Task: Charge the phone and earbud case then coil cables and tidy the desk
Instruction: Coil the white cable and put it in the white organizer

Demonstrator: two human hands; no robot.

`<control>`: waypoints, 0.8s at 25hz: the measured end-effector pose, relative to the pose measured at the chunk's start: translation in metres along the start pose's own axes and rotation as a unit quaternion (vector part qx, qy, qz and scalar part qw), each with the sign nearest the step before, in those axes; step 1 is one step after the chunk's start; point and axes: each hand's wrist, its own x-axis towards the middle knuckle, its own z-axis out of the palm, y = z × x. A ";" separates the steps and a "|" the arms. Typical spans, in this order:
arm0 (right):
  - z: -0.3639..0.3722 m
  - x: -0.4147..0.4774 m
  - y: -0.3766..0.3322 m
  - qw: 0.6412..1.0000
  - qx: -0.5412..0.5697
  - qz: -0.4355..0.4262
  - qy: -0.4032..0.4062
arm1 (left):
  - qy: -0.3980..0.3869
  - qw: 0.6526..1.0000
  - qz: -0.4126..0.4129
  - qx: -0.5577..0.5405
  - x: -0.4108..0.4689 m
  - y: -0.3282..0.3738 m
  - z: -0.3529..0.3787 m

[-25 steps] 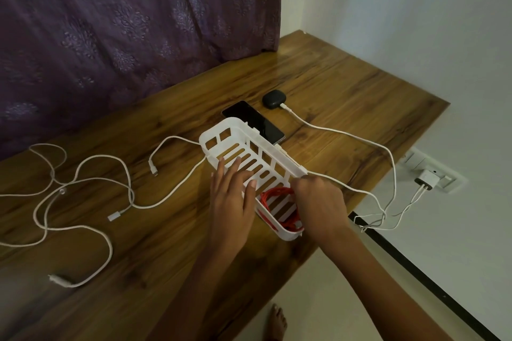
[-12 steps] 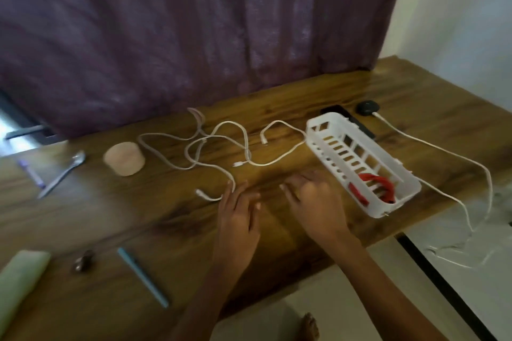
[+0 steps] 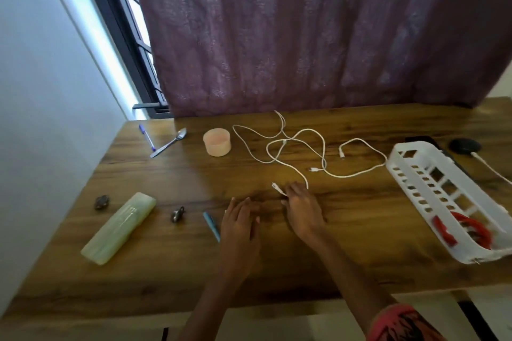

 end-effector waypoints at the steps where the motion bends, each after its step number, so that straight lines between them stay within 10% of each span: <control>1: 0.003 0.002 0.000 1.000 -0.013 0.003 -0.003 | 0.007 1.000 -0.001 -0.002 0.000 -0.001 -0.002; 13: -0.096 -0.007 -0.024 0.965 0.131 -0.135 0.181 | -0.042 0.985 0.168 0.024 0.056 0.046 -0.029; 20: -0.186 0.006 -0.005 0.890 0.321 -0.122 0.299 | -0.134 0.952 0.070 -0.265 0.101 0.142 -0.054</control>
